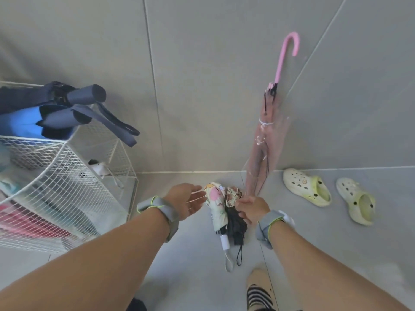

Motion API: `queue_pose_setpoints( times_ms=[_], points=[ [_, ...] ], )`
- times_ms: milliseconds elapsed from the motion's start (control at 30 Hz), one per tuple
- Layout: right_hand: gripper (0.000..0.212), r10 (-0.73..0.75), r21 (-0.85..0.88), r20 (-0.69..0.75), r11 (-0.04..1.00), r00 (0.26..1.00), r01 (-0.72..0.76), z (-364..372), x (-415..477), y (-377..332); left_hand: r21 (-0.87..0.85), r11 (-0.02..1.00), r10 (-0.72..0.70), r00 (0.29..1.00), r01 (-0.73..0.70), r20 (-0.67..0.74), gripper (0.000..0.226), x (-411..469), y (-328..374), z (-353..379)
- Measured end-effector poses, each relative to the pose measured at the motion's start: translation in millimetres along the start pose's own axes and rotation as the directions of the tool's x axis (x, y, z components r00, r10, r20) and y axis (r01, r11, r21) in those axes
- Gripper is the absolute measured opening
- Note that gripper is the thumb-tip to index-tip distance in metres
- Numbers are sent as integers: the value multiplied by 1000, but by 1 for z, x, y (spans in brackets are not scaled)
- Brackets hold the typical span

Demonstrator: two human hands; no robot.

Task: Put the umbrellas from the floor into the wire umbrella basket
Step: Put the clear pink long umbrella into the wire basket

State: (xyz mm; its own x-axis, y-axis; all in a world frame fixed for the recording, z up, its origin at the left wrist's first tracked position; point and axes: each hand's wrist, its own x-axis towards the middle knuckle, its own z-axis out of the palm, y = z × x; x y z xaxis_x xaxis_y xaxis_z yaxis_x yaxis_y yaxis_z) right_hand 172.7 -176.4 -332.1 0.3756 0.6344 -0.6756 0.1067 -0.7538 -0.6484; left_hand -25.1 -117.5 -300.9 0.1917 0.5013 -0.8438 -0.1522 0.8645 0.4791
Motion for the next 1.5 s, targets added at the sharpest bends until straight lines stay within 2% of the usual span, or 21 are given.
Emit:
queue_pose_setpoints(
  times_ms=[133,200,333,400,500,600,767,867,967,1067,1200,1267,1367,1500],
  points=[
    [31,-29,-175,-94,984,995,12,-17,13,-1,-2,1000,-7,1000,7,-1,21,6,-2,14],
    [37,-22,-194,-189,981,982,-15,-23,22,-8,-16,1000,-9,1000,9,-8,22,10,-2,18],
    [60,-79,-155,-469,988,880,6,-36,36,-35,-48,999,-12,1000,12,-3,22,22,0,27],
    [75,-159,-247,-524,969,837,30,-39,45,-50,-55,998,-4,1000,4,-8,22,28,2,31],
    [85,-264,-327,-530,941,806,93,-42,57,-79,-61,998,-7,1000,6,-27,21,34,3,32],
    [78,-282,-329,-479,936,831,128,-48,69,-105,-63,998,-11,999,8,-49,22,40,3,32],
    [45,-374,-322,-352,909,858,265,-56,71,-109,-43,999,11,998,-14,-61,22,37,4,34],
    [33,-411,-399,-340,878,846,266,-54,64,-89,72,994,85,994,-81,-66,19,27,2,38],
    [36,-433,-419,-368,867,823,269,-64,47,-71,253,952,188,982,-174,-32,15,10,-2,41],
    [34,-437,-361,-439,886,785,292,-82,20,-73,417,873,266,963,-255,32,13,-9,-9,37],
    [27,-418,-239,-506,909,755,343,-106,-26,-103,601,718,374,923,-351,92,17,-41,-17,21],
    [28,-385,-123,-504,918,774,376,-110,-49,-121,721,580,432,894,-379,122,25,-60,-14,11],
    [28,-348,167,-432,876,832,453,-103,-92,-148,853,352,538,829,-386,154,39,-100,0,-6],
    [20,-409,342,-303,797,861,499,-86,-149,-184,920,106,665,715,-376,215,59,-157,18,-25]
  ],
)
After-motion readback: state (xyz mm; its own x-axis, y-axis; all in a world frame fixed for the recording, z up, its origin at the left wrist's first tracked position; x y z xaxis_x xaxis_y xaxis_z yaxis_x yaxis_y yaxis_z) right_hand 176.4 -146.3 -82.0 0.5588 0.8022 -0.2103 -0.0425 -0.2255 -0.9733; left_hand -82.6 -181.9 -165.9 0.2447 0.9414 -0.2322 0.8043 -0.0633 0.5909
